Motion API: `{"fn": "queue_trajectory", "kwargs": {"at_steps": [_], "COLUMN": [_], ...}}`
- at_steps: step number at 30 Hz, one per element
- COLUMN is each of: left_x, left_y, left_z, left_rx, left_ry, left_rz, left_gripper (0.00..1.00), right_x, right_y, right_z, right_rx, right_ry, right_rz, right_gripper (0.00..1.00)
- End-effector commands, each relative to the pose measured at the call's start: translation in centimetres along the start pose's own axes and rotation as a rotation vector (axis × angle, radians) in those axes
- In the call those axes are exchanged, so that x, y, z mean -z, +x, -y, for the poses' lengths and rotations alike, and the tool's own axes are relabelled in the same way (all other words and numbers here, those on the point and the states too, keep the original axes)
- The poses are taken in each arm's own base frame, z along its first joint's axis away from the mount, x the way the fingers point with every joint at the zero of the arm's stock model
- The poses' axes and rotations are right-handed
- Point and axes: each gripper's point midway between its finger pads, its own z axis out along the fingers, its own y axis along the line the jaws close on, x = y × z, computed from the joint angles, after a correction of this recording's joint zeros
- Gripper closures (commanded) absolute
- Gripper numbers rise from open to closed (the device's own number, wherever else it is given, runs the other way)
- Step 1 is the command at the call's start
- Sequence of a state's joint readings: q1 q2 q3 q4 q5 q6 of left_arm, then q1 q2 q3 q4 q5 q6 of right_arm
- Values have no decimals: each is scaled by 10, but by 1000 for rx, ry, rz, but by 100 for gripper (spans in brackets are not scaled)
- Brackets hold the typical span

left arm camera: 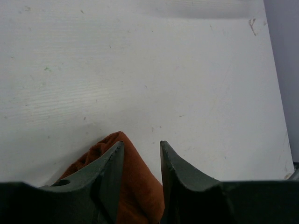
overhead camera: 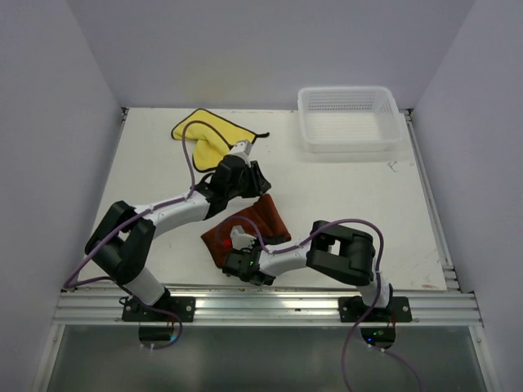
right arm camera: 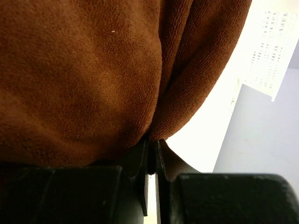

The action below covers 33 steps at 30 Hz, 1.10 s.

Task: Roll the towels
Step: Roll the towel

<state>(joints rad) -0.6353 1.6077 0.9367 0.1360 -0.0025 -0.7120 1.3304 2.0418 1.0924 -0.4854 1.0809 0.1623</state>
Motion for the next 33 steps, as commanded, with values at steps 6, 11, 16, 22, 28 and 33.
{"fn": "queue_trajectory", "kwargs": {"at_steps": [6, 11, 16, 22, 28, 33], "left_x": [-12, -21, -30, -42, -45, -46], "left_y": [46, 72, 88, 95, 89, 87], "left_z": [45, 20, -8, -33, -49, -50], "left_rx": [-80, -66, -95, -102, -123, -109], "left_ry": [274, 206, 115, 41, -19, -16], "left_rz": [-170, -229, -258, -248, -206, -195], "left_gripper": [63, 66, 66, 67, 66, 66], "right_x": [0, -1, 0, 1, 9, 22], "right_y": [-1, -1, -1, -2, -5, -11], "right_z": [-28, -27, -27, -21, -4, 13], "right_rx": [-24, -24, -25, -47, -159, -283], "right_ry": [-102, -102, -102, -86, -86, -119], "right_rz": [-9, -12, -12, -5, 32, 73], "right_gripper": [100, 100, 100, 100, 84, 71]}}
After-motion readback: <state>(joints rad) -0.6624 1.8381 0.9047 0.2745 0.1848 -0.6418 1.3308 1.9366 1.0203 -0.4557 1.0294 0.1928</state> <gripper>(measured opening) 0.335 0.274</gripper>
